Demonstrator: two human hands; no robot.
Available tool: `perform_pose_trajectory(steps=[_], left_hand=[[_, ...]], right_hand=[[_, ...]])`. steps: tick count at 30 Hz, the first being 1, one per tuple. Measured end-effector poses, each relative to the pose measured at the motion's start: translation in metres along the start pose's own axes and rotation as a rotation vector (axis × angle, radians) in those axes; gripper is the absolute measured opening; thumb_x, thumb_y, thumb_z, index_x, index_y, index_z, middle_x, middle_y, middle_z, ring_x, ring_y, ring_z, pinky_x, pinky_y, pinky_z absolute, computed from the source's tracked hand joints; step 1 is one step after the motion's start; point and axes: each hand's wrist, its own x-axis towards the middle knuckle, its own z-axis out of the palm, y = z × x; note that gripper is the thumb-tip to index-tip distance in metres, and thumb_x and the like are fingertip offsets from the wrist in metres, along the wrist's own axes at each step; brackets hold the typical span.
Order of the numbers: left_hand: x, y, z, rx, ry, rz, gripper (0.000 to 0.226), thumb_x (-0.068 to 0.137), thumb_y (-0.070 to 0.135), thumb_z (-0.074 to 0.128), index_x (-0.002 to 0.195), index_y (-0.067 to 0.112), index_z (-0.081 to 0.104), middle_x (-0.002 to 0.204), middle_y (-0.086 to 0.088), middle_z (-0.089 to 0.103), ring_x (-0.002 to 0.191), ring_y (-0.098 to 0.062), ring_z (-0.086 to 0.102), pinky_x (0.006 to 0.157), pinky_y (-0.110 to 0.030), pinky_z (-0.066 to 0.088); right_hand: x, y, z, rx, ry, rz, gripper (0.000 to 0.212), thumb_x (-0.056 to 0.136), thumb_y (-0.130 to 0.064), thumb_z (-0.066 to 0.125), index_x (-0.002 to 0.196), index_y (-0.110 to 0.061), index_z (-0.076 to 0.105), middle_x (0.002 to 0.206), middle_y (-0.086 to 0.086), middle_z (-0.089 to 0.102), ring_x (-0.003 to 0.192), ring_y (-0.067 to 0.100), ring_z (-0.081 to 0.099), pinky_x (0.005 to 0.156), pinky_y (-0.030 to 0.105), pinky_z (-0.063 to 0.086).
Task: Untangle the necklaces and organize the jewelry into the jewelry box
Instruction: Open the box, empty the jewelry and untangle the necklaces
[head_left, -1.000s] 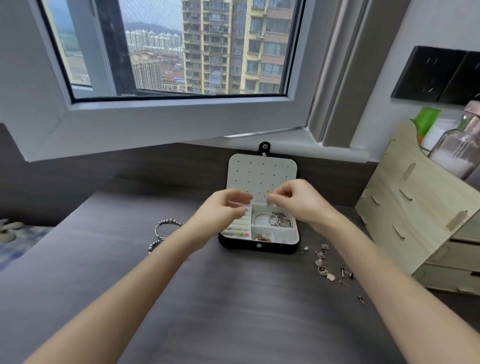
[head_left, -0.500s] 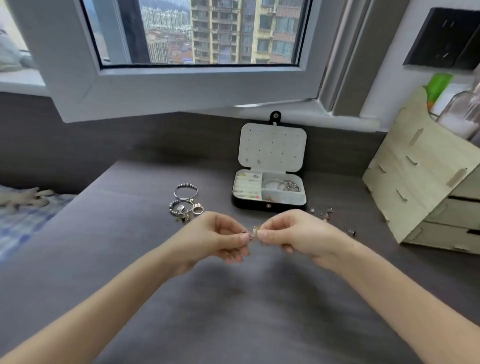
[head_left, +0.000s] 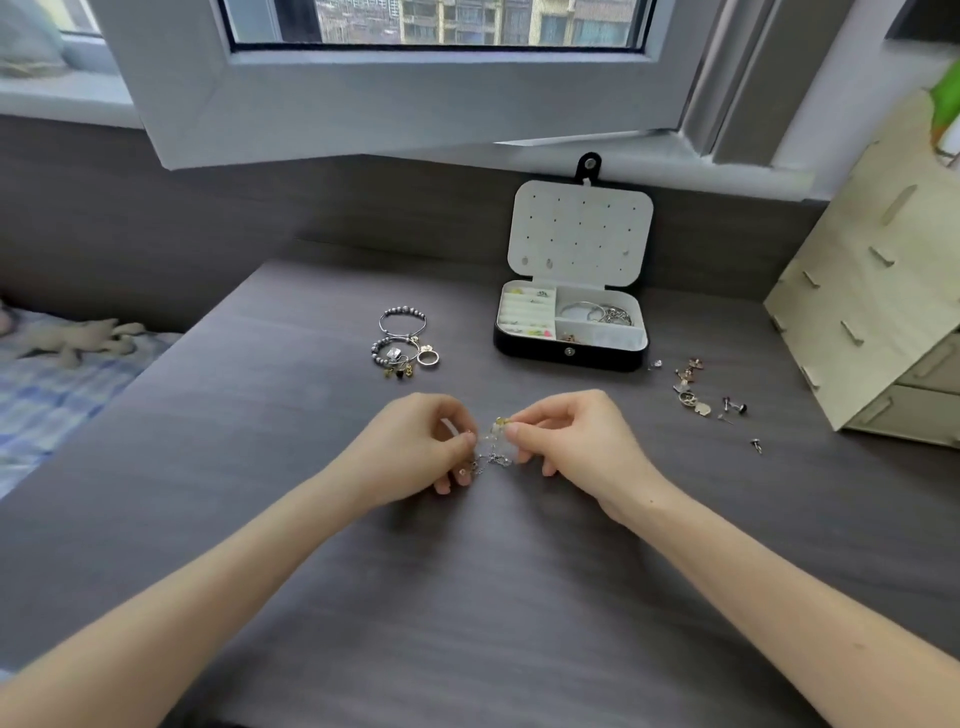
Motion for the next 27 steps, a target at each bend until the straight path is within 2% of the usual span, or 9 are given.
perform_pose_trajectory(steps=[2,4,10,13,16,18,20,24,27], left_hand=[[0.002,-0.002,-0.002,0.043,0.010,-0.005,0.010,0.091,0.012,0.053,0.084,0.012,0.059,0.062,0.000,0.069,0.044,-0.011,0.057,0.052,-0.021,0.045],[0.004,-0.004,-0.003,0.067,0.018,-0.016,0.008,0.090,0.013,0.053,0.084,0.012,0.059,0.062,0.000,0.070,0.042,-0.009,0.056,0.050,-0.022,0.044],[0.010,-0.010,-0.007,0.109,0.026,-0.036,0.007,0.087,0.016,0.060,0.089,0.013,0.055,0.061,0.000,0.068,0.040,-0.007,0.053,0.047,-0.018,0.042],[0.015,-0.015,-0.011,0.162,0.078,-0.027,0.011,0.085,0.019,0.064,0.088,0.018,0.053,0.060,0.004,0.065,0.038,-0.004,0.051,0.045,-0.016,0.041],[0.015,-0.019,-0.015,0.234,0.103,-0.010,0.016,0.082,0.026,0.068,0.087,0.023,0.053,0.064,0.007,0.064,0.047,-0.003,0.053,0.054,-0.022,0.044],[0.013,-0.021,-0.017,0.300,0.105,0.002,0.021,0.080,0.032,0.071,0.090,0.025,0.054,0.070,0.008,0.062,0.058,0.001,0.051,0.059,-0.022,0.041],[0.011,-0.022,-0.018,0.336,0.092,0.007,0.026,0.078,0.035,0.072,0.094,0.026,0.054,0.072,0.010,0.061,0.064,0.004,0.050,0.058,-0.018,0.037],[0.006,-0.022,-0.023,0.364,0.026,0.008,0.034,0.075,0.039,0.074,0.100,0.029,0.052,0.074,0.012,0.061,0.067,0.005,0.050,0.063,-0.020,0.039],[0.003,-0.022,-0.026,0.394,-0.023,0.016,0.040,0.075,0.044,0.072,0.108,0.032,0.051,0.076,0.012,0.061,0.070,0.005,0.050,0.069,-0.024,0.041]], right_hand=[[0.003,-0.004,0.000,0.049,-0.001,0.021,0.007,0.083,-0.012,0.068,0.078,-0.008,0.070,0.061,0.007,0.062,0.038,0.001,0.043,0.038,0.011,0.032],[0.008,-0.007,0.001,0.067,-0.012,0.057,0.011,0.084,-0.012,0.066,0.074,-0.008,0.067,0.063,0.008,0.061,0.040,0.005,0.042,0.034,0.010,0.027],[0.029,-0.008,0.009,-0.019,-0.029,0.110,0.018,0.085,-0.017,0.063,0.068,-0.011,0.065,0.057,0.002,0.062,0.043,0.013,0.039,0.032,0.015,0.024],[0.040,-0.006,0.015,-0.176,0.025,0.067,0.021,0.084,-0.026,0.063,0.069,-0.013,0.068,0.054,-0.004,0.064,0.040,0.011,0.043,0.038,0.018,0.029],[0.049,-0.003,0.019,-0.317,0.077,0.009,0.019,0.084,-0.033,0.062,0.074,-0.018,0.068,0.055,-0.005,0.065,0.045,0.008,0.051,0.053,0.026,0.043],[0.049,-0.001,0.020,-0.389,0.114,-0.028,0.017,0.082,-0.040,0.063,0.081,-0.023,0.064,0.063,-0.005,0.067,0.063,0.011,0.061,0.068,0.029,0.050],[0.044,0.001,0.020,-0.474,0.134,-0.059,0.023,0.079,-0.049,0.064,0.086,-0.028,0.058,0.078,-0.006,0.068,0.085,0.015,0.062,0.075,0.030,0.048],[0.026,0.000,0.018,-0.619,0.100,-0.113,0.033,0.072,-0.054,0.069,0.081,-0.028,0.053,0.084,-0.010,0.060,0.091,0.015,0.056,0.068,0.028,0.035],[0.017,-0.001,0.013,-0.670,0.027,-0.154,0.036,0.069,-0.058,0.071,0.081,-0.028,0.052,0.081,-0.013,0.057,0.087,0.013,0.054,0.066,0.027,0.033]])
